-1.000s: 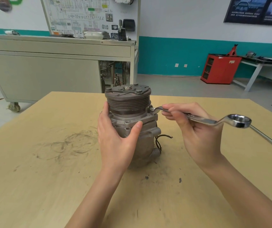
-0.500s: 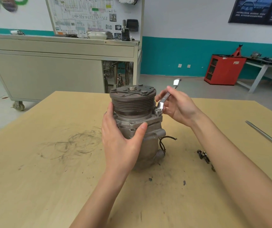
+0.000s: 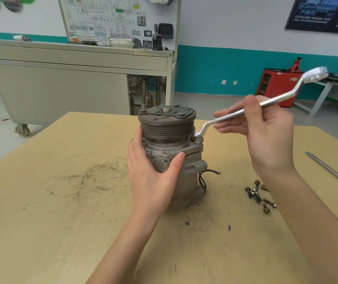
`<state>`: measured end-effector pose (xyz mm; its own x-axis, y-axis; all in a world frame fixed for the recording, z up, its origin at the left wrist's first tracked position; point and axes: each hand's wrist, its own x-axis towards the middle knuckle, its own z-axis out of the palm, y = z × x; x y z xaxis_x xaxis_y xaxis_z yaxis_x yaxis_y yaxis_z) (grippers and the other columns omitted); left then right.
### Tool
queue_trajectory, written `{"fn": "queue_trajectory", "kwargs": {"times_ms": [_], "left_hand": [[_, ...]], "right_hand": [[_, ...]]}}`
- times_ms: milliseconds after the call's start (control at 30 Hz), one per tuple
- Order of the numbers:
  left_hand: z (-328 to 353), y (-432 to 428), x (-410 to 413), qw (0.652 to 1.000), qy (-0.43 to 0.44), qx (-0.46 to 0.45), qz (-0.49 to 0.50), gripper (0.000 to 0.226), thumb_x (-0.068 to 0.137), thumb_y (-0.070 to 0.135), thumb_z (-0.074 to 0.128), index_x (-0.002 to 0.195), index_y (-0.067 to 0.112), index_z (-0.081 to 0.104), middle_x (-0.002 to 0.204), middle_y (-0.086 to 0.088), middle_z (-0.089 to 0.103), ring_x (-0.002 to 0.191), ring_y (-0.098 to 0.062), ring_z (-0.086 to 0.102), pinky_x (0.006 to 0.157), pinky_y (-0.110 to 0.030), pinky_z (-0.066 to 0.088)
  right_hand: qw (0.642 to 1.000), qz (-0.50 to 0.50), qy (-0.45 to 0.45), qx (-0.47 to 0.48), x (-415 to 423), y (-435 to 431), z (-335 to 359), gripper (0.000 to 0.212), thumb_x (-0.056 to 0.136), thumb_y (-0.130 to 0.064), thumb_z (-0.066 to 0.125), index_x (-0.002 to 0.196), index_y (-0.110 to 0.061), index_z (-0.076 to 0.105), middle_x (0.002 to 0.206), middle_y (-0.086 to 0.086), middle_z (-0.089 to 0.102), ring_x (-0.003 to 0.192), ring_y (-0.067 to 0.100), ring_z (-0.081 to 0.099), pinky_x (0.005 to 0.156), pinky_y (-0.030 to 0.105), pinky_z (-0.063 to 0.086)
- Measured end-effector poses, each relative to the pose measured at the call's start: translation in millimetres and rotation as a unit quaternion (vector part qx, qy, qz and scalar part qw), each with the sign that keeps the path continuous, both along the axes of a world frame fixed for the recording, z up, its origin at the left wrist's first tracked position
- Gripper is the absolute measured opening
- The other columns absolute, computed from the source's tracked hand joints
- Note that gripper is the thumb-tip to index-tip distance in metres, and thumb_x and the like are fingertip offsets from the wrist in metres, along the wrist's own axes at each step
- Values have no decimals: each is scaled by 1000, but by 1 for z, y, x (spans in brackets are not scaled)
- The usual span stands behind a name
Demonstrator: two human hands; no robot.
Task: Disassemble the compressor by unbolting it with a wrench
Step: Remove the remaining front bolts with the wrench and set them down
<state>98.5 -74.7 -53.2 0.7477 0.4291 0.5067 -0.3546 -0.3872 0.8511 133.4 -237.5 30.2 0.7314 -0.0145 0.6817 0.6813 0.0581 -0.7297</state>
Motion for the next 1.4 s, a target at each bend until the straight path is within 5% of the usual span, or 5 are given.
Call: {"fn": "queue_trajectory", "kwargs": {"times_ms": [400, 567, 933, 1100, 1400], "left_hand": [[0, 0, 1, 1000, -7, 4, 4, 92, 75, 48, 67, 151, 22, 23, 146, 5, 38, 137, -10, 32, 114, -42, 31], [0, -1, 0, 1000, -2, 1, 4, 92, 75, 50, 66, 151, 24, 22, 148, 5, 36, 140, -12, 30, 115, -44, 29], [2, -1, -1, 1000, 1, -2, 2, 93, 73, 51, 66, 152, 27, 22, 143, 14, 34, 138, -6, 30, 116, -41, 30], [2, 0, -1, 1000, 5, -3, 1, 94, 73, 52, 66, 152, 26, 21, 148, 9, 35, 139, -8, 30, 116, -43, 30], [0, -1, 0, 1000, -3, 3, 5, 92, 74, 52, 65, 151, 26, 22, 147, 8, 35, 138, -8, 31, 115, -40, 30]], "right_hand": [[964, -84, -197, -159, -24, 4, -41, 24, 98, -39, 48, 100, -19, 62, 97, -6, 67, 86, 12, 70, 73, 36, 58], [998, 36, 0, 56, 6, 1, -30, 26, 102, -20, 36, 83, -14, 53, 76, 3, 71, 60, 22, 70, 55, 27, 55], [884, 270, 355, 137, 86, 26, -22, 32, 102, -28, 39, 77, -14, 54, 59, -2, 61, 51, 7, 53, 53, 17, 43], [911, 168, 265, 270, 63, 14, -8, 37, 100, -33, 44, 80, -7, 61, 65, 4, 69, 53, 9, 65, 47, 13, 49], [991, -40, -116, -51, -14, 11, -13, 21, 95, -41, 52, 85, -25, 61, 79, 3, 71, 70, 19, 72, 63, 33, 59]]}}
